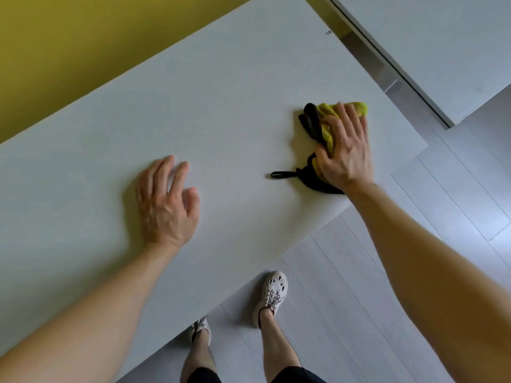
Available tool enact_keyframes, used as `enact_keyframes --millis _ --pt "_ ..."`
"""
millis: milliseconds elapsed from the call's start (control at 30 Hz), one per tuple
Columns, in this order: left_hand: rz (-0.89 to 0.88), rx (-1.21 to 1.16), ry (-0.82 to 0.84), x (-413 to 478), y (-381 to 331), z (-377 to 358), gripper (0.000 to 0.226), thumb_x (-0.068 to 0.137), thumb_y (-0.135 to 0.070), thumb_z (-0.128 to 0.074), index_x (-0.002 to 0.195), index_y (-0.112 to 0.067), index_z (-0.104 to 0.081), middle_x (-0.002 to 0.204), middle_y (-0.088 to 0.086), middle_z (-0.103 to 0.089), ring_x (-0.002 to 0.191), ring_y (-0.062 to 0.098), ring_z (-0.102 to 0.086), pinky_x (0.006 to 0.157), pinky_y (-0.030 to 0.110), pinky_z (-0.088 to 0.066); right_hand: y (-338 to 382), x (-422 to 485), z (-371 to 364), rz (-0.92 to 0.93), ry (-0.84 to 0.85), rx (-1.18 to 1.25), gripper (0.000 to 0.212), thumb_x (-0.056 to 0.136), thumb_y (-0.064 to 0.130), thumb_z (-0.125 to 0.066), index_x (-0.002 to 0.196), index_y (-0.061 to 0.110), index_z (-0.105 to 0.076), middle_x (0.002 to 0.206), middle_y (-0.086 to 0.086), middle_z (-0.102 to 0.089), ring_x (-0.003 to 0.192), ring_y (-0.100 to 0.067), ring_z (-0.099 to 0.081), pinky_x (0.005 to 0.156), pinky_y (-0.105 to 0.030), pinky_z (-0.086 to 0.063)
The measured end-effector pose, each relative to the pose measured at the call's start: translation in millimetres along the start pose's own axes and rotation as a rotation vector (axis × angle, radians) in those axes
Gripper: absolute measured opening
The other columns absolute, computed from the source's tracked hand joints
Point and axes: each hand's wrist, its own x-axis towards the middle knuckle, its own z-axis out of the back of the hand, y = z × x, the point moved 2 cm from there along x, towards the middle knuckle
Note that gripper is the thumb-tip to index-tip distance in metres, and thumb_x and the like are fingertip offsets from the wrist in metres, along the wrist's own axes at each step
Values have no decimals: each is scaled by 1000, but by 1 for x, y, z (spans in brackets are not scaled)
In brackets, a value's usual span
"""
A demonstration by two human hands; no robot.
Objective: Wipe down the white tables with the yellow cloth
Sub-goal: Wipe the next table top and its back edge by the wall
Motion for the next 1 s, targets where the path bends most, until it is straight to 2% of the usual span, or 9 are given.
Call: enact_keyframes --millis 67,200,300,367,467,567,700,833,1000 --pt "7 3 14 -1 0 0 48 104 -30 -55 150 -17 -61 163 11 -50 151 38 -44 126 55 -30 40 -21 -16 -10 -10 23 68 88 34 -65 153 16 -54 177 -9 -31 167 -34 -16 136 -56 -8" --pt "8 14 20 0 -1 3 49 103 -27 -57 150 -16 -61 165 11 -48 152 39 -44 126 56 -30 131 -90 -47 505 195 85 77 87 32 -71 160 18 -53 175 -14 -34 166 -39 -21 132 -62 -17" --pt "15 16 25 0 -2 4 50 102 -25 -58 151 -16 -60 165 11 -48 153 39 -43 126 57 -30 110 -68 -38 732 292 51 73 98 35 -60 168 23 -41 177 -10 -29 167 -33 -20 134 -57 -18" --pt "20 2 26 0 -4 4 49 104 -28 -57 152 -16 -60 166 12 -48 153 39 -43 126 57 -31 68 -25 -26 674 239 11 74 98 31 -62 168 22 -40 177 -11 -30 166 -33 -21 134 -57 -19" --pt "34 -16 20 0 -4 2 49 104 -28 -57 152 -16 -61 165 12 -48 153 40 -43 125 58 -32 7 46 -8 303 88 -39 76 97 26 -64 169 26 -37 176 -11 -31 167 -32 -21 134 -57 -17" --pt "42 -20 30 0 -5 3 50 104 -29 -56 152 -16 -61 165 12 -48 154 39 -43 125 59 -31 22 51 -17 88 5 -34 76 91 28 -61 165 26 -46 176 -13 -32 167 -35 -19 134 -60 -12" --pt "41 -14 58 3 -6 8 47 100 -26 -58 145 -15 -65 158 12 -55 147 40 -50 120 57 -36 112 -37 -37 477 244 11 79 93 29 -67 167 24 -41 179 -11 -23 168 -37 -9 133 -62 -12" --pt "122 -26 36 49 -16 16 28 96 -27 -62 120 -15 -71 127 10 -65 114 41 -59 101 54 -42 122 -58 -38 740 373 6 78 100 31 -65 171 21 -32 181 -10 -16 169 -34 -4 134 -61 -15" --pt "98 -34 98 125 -37 -24 46 107 -39 -51 151 -26 -58 156 11 -52 141 37 -48 122 55 -33 122 -55 -39 743 409 15 81 100 31 -65 172 21 -28 181 -9 -13 169 -33 -2 135 -60 -12"
